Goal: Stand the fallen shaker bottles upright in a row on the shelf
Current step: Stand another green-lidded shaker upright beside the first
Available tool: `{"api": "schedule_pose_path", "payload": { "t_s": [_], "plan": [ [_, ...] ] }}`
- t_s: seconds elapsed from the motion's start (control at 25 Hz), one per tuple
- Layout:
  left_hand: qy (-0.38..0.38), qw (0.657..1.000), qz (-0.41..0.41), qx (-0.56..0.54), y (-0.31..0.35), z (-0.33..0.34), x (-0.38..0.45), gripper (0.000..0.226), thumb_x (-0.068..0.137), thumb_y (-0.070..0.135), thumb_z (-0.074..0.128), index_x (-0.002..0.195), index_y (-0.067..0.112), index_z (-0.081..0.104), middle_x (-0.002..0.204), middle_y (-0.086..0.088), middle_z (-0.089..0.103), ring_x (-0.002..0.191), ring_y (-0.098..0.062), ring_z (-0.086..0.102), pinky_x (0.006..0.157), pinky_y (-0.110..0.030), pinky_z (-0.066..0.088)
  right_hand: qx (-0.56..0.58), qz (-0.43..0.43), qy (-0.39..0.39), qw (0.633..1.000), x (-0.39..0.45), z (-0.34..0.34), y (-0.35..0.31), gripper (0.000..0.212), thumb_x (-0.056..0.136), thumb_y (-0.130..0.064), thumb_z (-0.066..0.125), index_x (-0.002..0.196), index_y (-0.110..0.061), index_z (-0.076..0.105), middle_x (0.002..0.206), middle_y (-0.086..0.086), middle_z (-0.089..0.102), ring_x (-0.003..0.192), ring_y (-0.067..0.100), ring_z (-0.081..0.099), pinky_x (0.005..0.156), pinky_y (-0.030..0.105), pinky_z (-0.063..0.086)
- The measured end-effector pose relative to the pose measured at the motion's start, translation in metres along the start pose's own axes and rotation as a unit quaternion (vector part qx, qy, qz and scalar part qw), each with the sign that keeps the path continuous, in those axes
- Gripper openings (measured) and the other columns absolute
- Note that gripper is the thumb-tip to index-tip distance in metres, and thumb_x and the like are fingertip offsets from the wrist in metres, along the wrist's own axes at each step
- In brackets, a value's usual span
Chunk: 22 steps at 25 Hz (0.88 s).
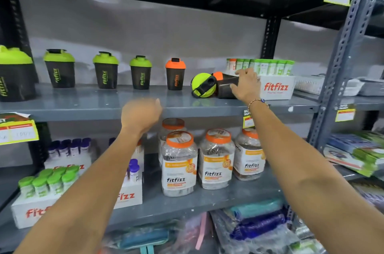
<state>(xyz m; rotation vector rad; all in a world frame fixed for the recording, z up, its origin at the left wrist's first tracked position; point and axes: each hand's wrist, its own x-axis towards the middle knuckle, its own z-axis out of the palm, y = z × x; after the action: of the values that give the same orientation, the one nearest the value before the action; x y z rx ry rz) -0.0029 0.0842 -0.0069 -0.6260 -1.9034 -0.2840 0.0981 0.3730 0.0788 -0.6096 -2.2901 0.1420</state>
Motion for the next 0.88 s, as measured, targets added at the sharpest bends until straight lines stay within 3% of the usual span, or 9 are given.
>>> {"api": "schedule_pose_path", "payload": {
  "t_s": [0.16, 0.36, 0.6, 0.88],
  "plan": [
    [0.014, 1.000, -0.006, 0.013, 0.000, 0.003, 0.000, 0.051, 0.090, 0.028, 0.033, 0.051, 0.009, 0.059, 0.046, -0.008, 0.058, 0.036, -0.027, 0.050, 0.044, -0.024, 0.032, 0.054, 0.082, 0.090, 0.991, -0.001, 0.019, -0.016, 0.032, 0.092, -0.015, 0.044, 0.119, -0.004, 0.055, 0.131, 0.021, 0.044, 0.120, 0.037, 0.045, 0.093, 0.044, 0.043],
    [0.016, 0.999, -0.005, 0.033, 0.000, 0.005, 0.000, 0.048, 0.090, 0.028, 0.035, 0.053, 0.011, 0.060, 0.048, -0.006, 0.059, 0.038, -0.027, 0.051, 0.045, -0.023, 0.029, -0.028, 0.054, 0.029, 0.998, 0.015, 0.037, -0.015, 0.038, 0.098, -0.034, 0.035, 0.128, -0.018, 0.053, 0.144, 0.018, 0.031, 0.131, 0.037, 0.031, 0.098, 0.050, 0.033],
    [0.003, 0.999, -0.010, 0.031, -0.001, 0.005, -0.001, 0.049, 0.091, 0.029, 0.034, 0.056, 0.010, 0.064, 0.052, -0.006, 0.062, 0.042, -0.027, 0.053, 0.046, -0.023, 0.032, 0.060, 0.157, 0.151, 0.974, 0.016, 0.046, -0.022, 0.037, 0.092, -0.038, 0.046, 0.115, -0.011, 0.057, 0.140, 0.020, 0.036, 0.127, 0.038, 0.036, 0.096, 0.048, 0.033],
    [-0.004, 1.000, -0.014, 0.020, -0.001, 0.006, -0.002, 0.053, 0.092, 0.030, 0.030, 0.062, 0.009, 0.069, 0.055, -0.007, 0.065, 0.044, -0.027, 0.056, 0.046, -0.025, 0.038, 0.041, 0.174, 0.132, 0.975, 0.013, 0.038, -0.023, 0.036, 0.093, -0.036, 0.042, 0.109, -0.013, 0.065, 0.144, 0.019, 0.032, 0.129, 0.037, 0.033, 0.096, 0.046, 0.030]
  ]
}}
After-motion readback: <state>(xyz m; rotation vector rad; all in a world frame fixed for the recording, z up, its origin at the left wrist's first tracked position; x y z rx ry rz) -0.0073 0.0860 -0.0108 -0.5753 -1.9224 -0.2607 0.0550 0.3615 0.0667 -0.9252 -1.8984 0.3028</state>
